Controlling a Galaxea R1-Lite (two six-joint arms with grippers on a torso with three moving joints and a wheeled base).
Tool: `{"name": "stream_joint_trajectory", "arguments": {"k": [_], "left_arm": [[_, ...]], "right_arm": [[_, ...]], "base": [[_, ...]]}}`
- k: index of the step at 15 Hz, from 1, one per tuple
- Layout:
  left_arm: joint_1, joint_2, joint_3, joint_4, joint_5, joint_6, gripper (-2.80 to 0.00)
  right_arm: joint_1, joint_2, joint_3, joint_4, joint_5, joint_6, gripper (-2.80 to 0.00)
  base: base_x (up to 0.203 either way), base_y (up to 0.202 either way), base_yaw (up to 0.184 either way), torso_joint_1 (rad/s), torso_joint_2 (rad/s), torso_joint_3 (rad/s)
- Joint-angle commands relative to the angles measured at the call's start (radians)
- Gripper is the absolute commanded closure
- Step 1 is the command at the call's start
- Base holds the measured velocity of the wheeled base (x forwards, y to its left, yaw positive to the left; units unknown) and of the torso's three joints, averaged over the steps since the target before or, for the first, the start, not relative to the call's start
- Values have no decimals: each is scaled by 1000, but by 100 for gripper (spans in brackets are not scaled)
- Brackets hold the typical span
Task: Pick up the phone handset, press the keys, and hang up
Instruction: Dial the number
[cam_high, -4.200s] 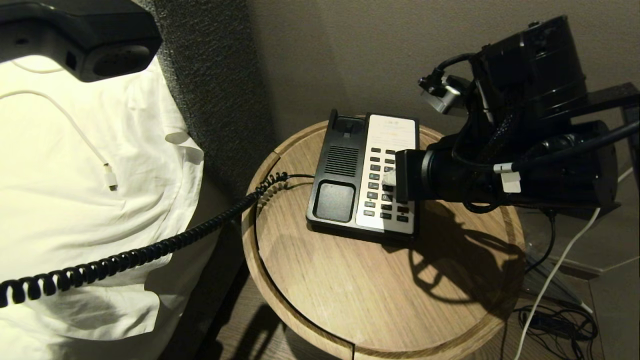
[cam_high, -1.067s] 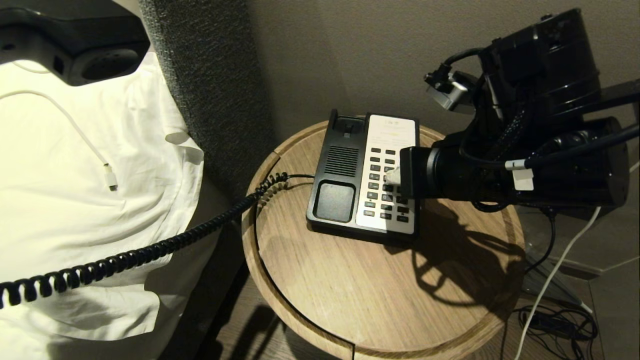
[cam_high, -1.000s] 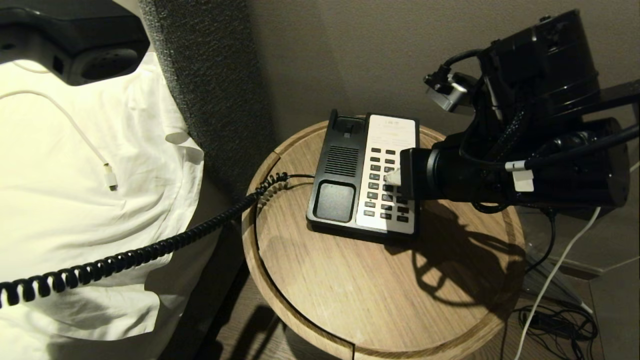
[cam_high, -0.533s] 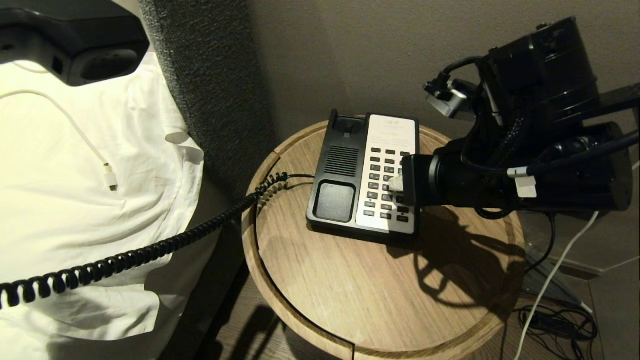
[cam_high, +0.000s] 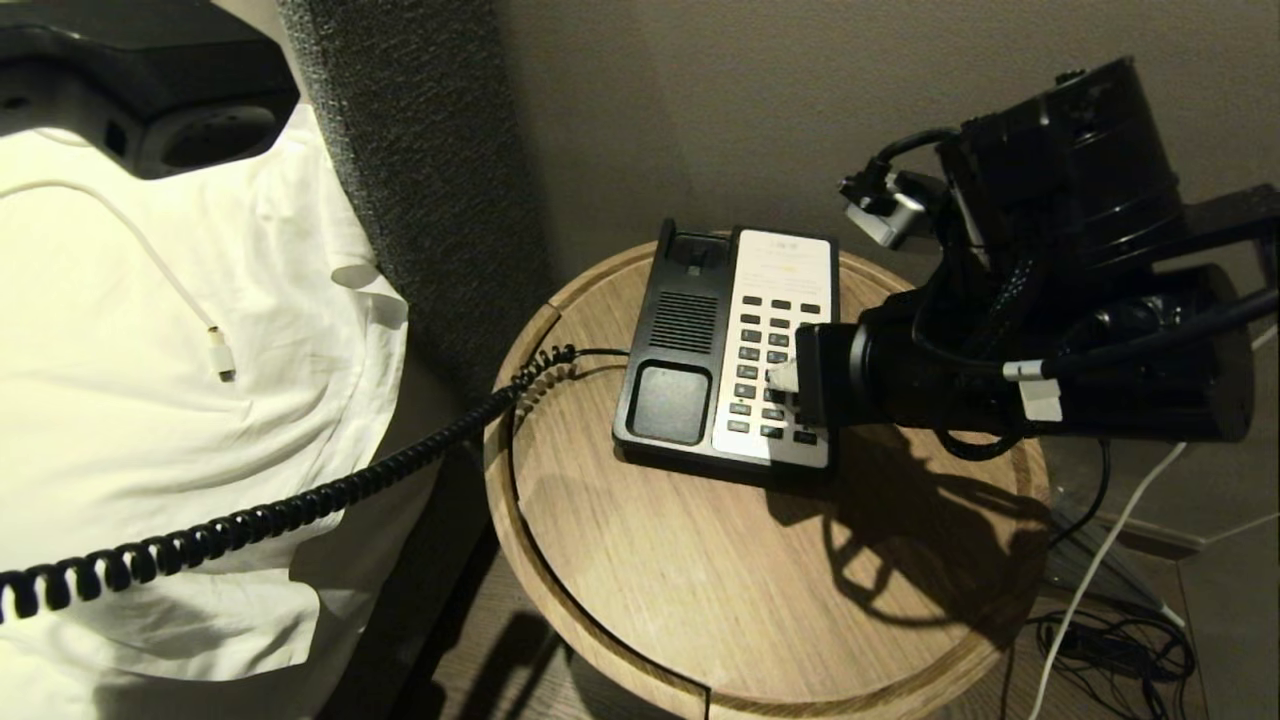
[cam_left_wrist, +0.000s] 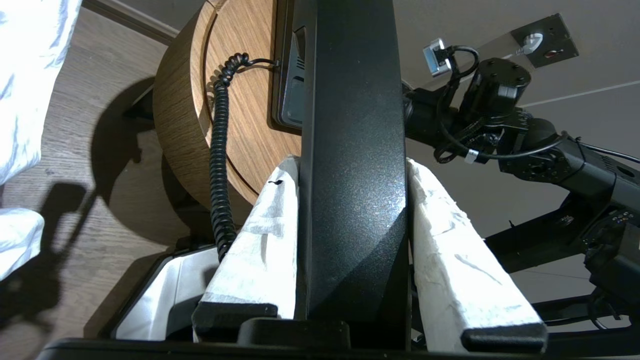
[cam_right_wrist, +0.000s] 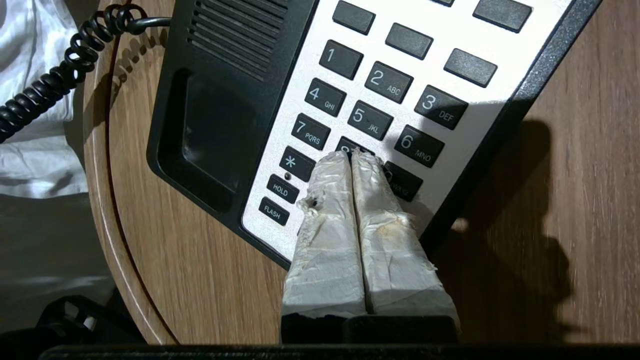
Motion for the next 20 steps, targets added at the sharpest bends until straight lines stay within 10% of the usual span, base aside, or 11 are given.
{"name": "stream_joint_trajectory", "arguments": {"k": [1, 20], "left_arm": [[0, 0, 0, 4, 0, -4, 0], [0, 1, 9, 4, 0, -4, 0]], "right_arm": [[0, 1, 14, 5, -3, -1, 0], [49, -127, 58, 110, -2, 13, 0]], "base": [[0, 0, 0, 0, 0, 0], [0, 0, 0, 0, 0, 0]]}}
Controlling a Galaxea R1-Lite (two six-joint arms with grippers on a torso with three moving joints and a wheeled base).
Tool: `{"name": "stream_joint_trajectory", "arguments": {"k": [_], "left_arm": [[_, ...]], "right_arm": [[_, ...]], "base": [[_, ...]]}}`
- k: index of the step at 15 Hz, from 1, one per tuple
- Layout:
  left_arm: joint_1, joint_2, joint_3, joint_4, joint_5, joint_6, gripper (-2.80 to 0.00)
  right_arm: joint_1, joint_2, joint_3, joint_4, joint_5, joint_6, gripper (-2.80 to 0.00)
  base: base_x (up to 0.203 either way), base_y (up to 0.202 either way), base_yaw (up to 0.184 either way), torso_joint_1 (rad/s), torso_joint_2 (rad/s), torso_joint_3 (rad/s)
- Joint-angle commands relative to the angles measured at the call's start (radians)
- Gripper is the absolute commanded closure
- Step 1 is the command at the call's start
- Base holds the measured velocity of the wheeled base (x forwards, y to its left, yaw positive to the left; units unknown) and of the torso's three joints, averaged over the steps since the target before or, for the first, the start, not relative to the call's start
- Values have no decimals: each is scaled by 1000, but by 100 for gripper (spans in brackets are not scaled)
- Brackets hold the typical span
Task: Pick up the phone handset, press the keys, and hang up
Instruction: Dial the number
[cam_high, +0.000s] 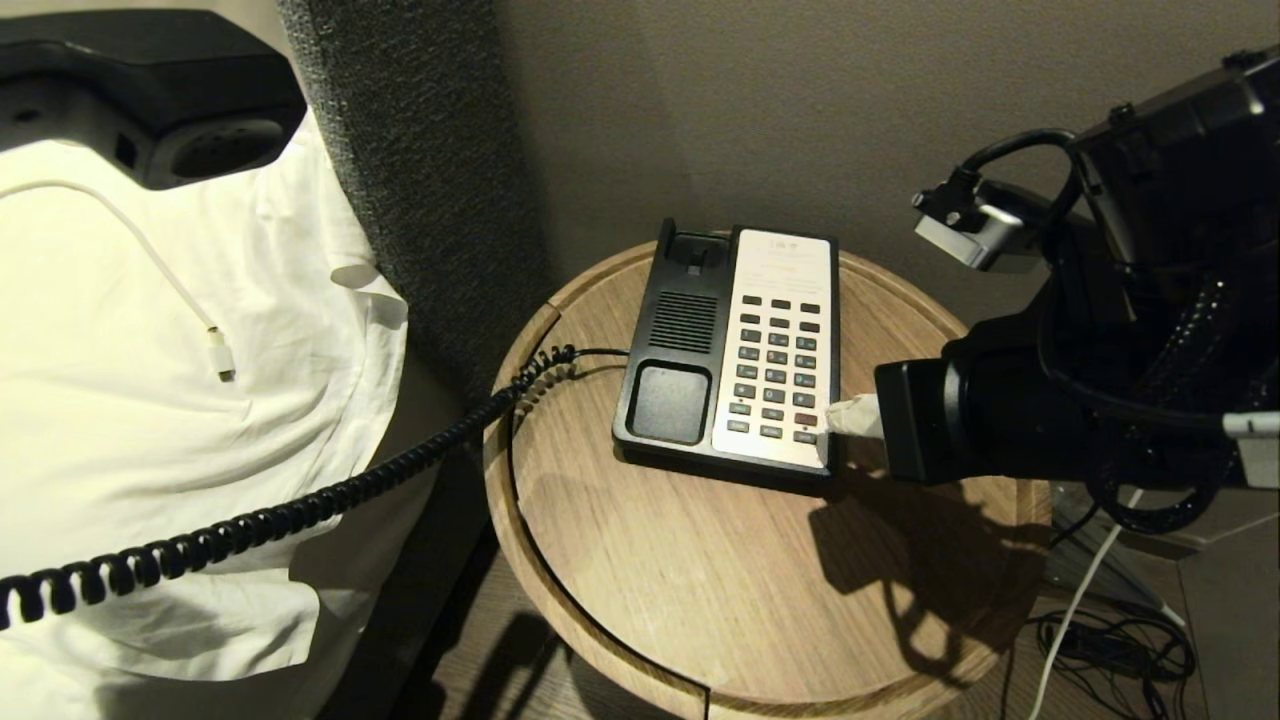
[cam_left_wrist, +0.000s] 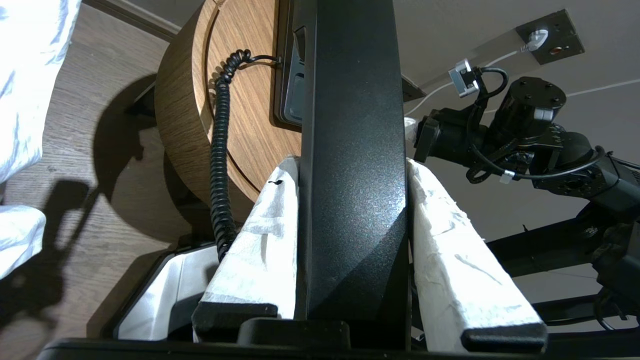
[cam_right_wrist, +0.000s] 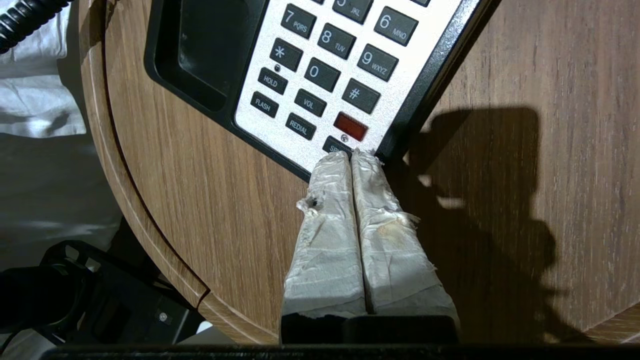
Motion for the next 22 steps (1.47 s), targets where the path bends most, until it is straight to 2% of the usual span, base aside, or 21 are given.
{"name": "stream_joint_trajectory", "arguments": {"k": [1, 6, 22], "left_arm": [[0, 1, 2, 6, 1, -4, 0], [0, -1, 9, 4, 1, -3, 0], [0, -1, 8, 4, 1, -1, 0]], "right_arm": [[9, 10, 1, 1, -1, 2, 0], [38, 51, -17, -2, -4, 3, 0], [31, 78, -36, 1, -52, 2, 0]], "base": [[0, 0, 0, 0, 0, 0], [0, 0, 0, 0, 0, 0], [0, 0, 0, 0, 0, 0]]}}
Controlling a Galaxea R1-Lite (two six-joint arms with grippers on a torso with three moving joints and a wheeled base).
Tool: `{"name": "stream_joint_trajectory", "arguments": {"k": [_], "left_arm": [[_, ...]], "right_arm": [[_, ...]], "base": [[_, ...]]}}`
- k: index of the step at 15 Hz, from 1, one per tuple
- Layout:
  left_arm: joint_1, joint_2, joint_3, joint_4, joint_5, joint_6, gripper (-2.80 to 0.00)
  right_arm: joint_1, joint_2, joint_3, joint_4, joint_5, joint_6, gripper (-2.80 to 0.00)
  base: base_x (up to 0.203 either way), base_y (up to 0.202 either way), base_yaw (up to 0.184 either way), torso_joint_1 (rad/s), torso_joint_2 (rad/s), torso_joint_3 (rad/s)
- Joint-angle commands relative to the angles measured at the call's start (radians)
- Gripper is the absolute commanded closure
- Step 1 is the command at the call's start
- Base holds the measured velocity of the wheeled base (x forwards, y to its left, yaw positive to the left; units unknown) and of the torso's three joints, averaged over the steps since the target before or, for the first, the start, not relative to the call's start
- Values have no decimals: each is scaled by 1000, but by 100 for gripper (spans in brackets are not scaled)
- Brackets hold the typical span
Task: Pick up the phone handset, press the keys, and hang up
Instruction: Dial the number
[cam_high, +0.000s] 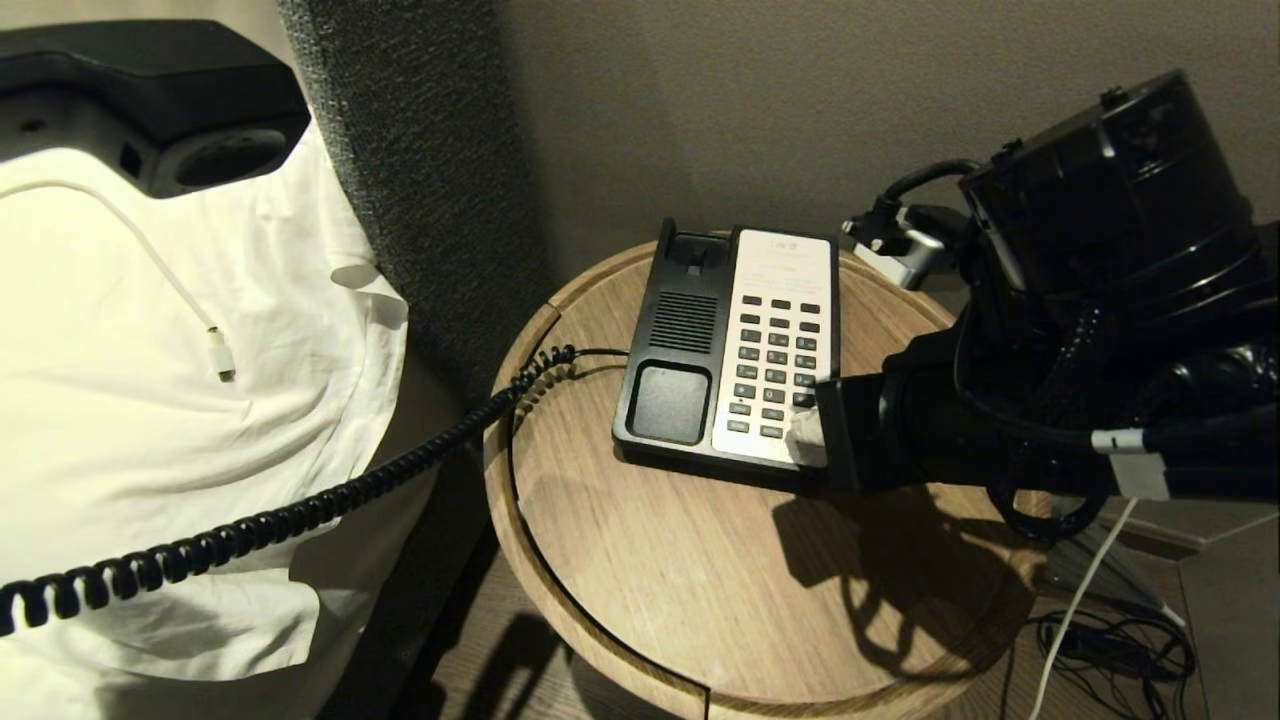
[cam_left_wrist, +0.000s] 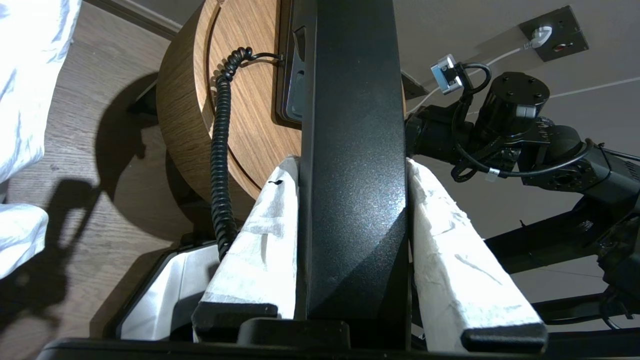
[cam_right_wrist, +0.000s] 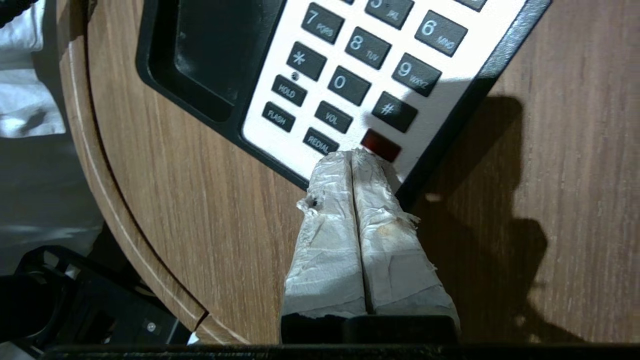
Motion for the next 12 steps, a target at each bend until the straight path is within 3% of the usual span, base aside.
{"name": "stream_joint_trajectory", "arguments": {"k": [1, 12], "left_arm": [[0, 1, 0, 5, 1, -4, 0], [0, -5, 3, 5, 1, -2, 0]], "right_arm": [[-1, 0, 3, 3, -3, 3, 0], [-7, 8, 25, 8, -11, 3, 0]], "base": [[0, 0, 0, 0, 0, 0], [0, 0, 0, 0, 0, 0]]}}
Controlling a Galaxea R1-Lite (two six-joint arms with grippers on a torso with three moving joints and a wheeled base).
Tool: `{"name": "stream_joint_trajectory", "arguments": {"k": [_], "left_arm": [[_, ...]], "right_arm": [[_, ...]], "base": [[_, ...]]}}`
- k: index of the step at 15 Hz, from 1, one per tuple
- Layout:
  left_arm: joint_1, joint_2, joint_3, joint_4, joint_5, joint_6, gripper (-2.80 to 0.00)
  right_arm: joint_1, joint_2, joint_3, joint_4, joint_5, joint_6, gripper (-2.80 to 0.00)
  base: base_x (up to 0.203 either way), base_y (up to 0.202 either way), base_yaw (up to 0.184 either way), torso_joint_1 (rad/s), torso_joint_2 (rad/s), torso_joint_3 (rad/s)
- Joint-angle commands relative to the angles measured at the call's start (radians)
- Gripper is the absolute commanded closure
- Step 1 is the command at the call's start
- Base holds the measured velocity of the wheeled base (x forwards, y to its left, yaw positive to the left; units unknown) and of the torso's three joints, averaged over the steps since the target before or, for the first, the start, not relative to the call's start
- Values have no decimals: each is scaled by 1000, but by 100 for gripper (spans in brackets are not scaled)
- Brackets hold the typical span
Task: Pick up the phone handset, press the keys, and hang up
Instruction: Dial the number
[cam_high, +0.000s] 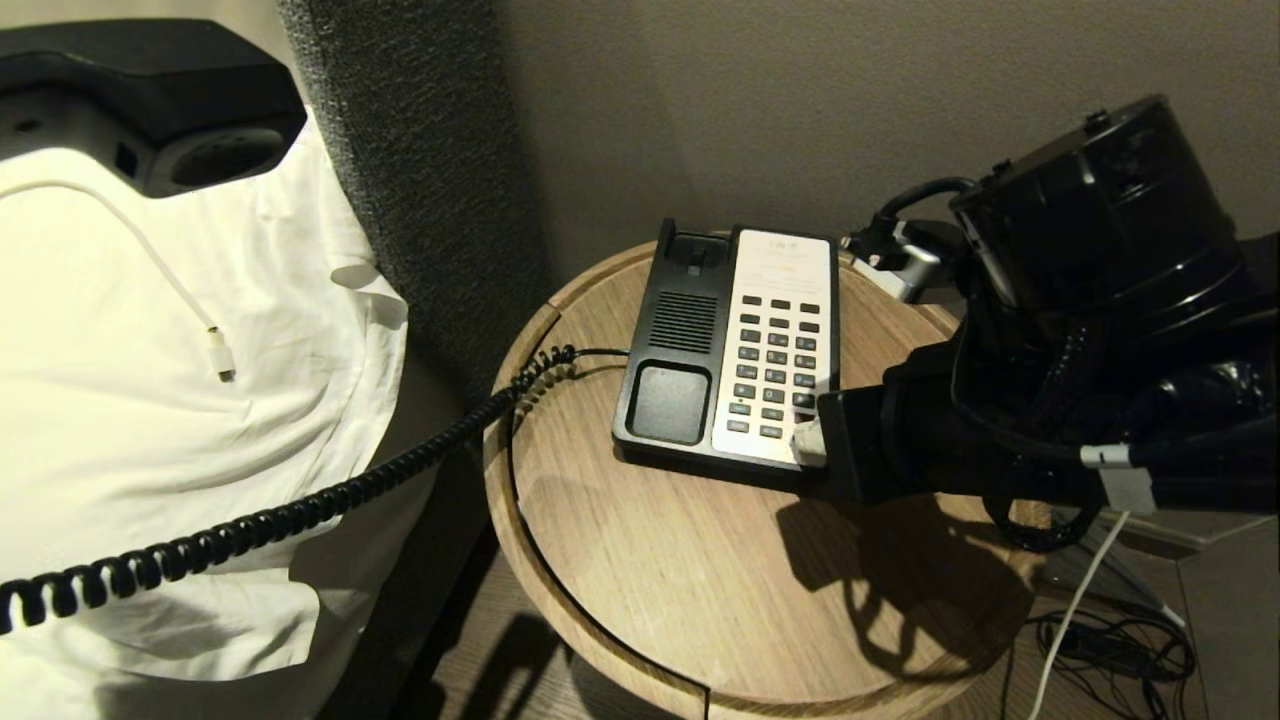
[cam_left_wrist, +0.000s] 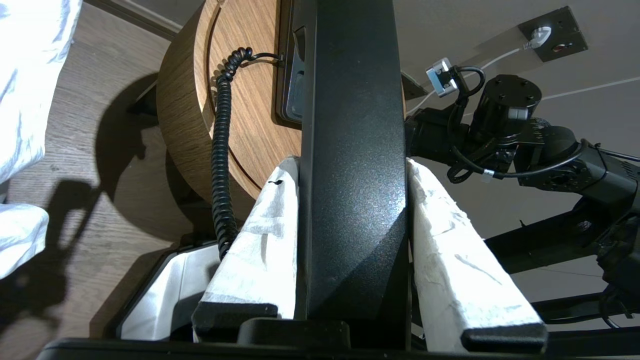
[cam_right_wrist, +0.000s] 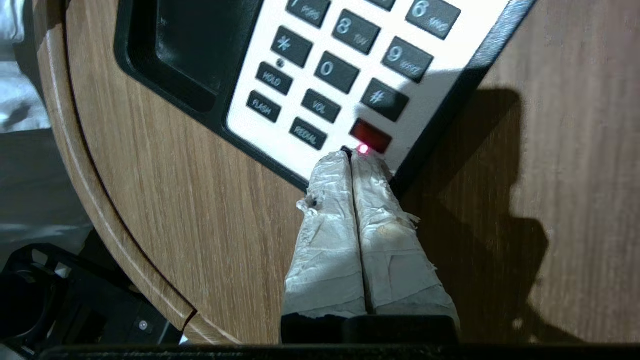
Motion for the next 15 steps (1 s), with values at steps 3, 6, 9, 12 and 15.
{"name": "stream_joint_trajectory", "arguments": {"k": [3, 6, 9, 12, 15], "left_arm": [[0, -1, 1, 5, 1, -3, 0], [0, -1, 4, 5, 0, -3, 0], [0, 0, 4, 5, 0, -3, 0], [0, 4, 4, 5, 1, -4, 0], [0, 26, 10, 5, 1, 3, 0]], "right_arm": [[0, 3, 12, -7, -5, 2, 0], [2, -24, 0, 2, -3, 2, 0], [3, -75, 5, 19, 1, 4, 0], [3, -97, 10, 36, 3, 12, 0], [3, -124, 17, 39, -1, 13, 0]], "base": [[0, 0, 0, 0, 0, 0], [0, 0, 0, 0, 0, 0], [0, 0, 0, 0, 0, 0], [0, 0, 0, 0, 0, 0], [0, 0, 0, 0, 0, 0]]}}
